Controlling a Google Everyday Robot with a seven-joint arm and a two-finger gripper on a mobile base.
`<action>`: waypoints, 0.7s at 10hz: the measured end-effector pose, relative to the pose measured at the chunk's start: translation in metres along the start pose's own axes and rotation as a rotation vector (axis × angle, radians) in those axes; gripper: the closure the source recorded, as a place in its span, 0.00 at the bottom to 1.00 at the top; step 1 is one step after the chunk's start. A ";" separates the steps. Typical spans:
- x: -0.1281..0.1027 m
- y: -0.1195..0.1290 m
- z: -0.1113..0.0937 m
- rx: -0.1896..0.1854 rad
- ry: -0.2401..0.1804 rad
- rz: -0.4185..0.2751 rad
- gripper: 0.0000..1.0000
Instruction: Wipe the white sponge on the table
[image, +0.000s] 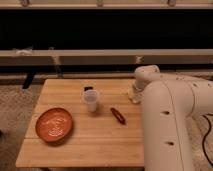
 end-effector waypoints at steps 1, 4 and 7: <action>-0.014 0.009 0.002 -0.008 -0.013 -0.023 1.00; -0.049 0.039 0.006 -0.039 -0.047 -0.098 1.00; -0.052 0.077 0.006 -0.096 -0.046 -0.169 1.00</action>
